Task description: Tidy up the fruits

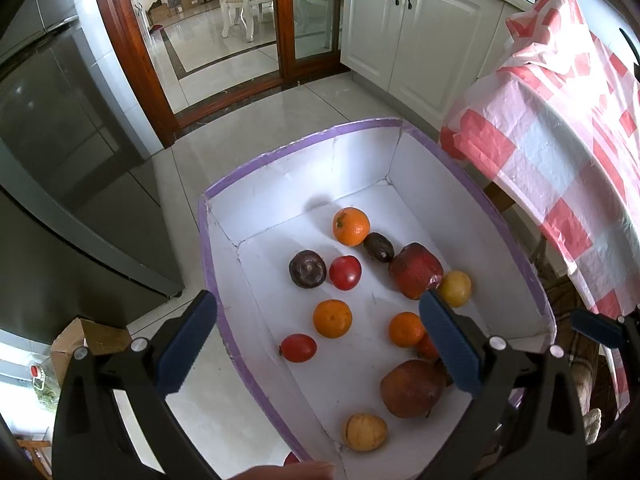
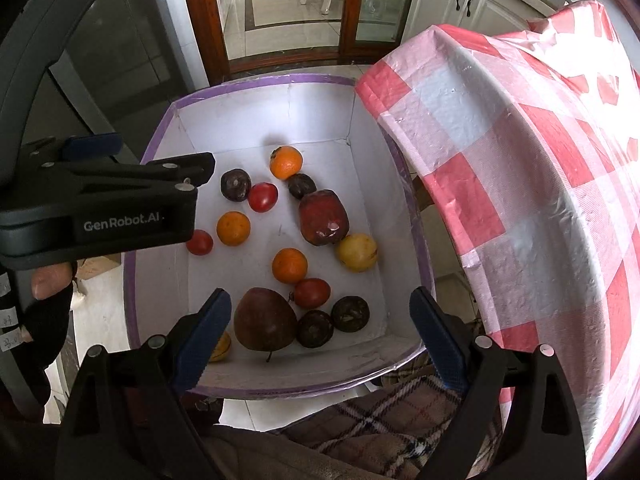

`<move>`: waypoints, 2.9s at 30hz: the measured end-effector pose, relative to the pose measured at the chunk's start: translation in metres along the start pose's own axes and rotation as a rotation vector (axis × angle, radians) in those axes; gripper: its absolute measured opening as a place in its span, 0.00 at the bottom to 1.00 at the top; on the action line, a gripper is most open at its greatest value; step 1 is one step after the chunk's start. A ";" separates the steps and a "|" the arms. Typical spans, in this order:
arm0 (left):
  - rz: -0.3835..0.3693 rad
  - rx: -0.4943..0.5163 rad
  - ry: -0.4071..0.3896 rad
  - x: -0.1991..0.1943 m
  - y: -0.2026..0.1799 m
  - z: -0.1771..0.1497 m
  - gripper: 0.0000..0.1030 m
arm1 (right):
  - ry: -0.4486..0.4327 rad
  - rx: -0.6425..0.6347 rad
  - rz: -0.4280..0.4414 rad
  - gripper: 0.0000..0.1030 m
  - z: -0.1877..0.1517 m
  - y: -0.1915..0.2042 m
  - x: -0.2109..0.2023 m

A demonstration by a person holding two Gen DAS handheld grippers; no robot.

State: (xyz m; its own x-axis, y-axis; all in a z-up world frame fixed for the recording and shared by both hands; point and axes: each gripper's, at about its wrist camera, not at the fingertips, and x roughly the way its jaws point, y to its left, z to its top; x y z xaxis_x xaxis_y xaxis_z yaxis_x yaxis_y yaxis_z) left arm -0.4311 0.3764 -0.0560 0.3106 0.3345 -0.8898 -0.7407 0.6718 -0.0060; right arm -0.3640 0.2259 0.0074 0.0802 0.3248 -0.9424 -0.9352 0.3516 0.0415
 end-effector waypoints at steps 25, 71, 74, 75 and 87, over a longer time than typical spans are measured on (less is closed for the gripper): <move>0.001 -0.002 0.000 0.000 -0.001 -0.001 0.98 | 0.003 0.004 0.000 0.85 -0.002 -0.002 0.002; 0.005 -0.007 0.018 0.007 0.005 -0.002 0.98 | 0.033 0.005 -0.007 0.85 -0.003 -0.002 0.009; 0.005 -0.012 0.022 0.008 0.005 -0.004 0.98 | 0.034 0.004 -0.007 0.85 -0.004 -0.003 0.009; 0.005 -0.013 0.023 0.009 0.005 -0.005 0.98 | 0.034 0.004 -0.007 0.85 -0.004 -0.002 0.009; 0.003 -0.035 0.032 0.012 0.007 -0.005 0.98 | 0.037 0.005 -0.007 0.85 -0.004 -0.003 0.010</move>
State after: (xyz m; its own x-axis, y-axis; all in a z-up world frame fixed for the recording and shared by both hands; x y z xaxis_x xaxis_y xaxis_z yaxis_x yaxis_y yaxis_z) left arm -0.4358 0.3819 -0.0686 0.2896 0.3145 -0.9040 -0.7621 0.6471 -0.0190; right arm -0.3617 0.2245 -0.0038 0.0735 0.2899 -0.9542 -0.9331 0.3576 0.0368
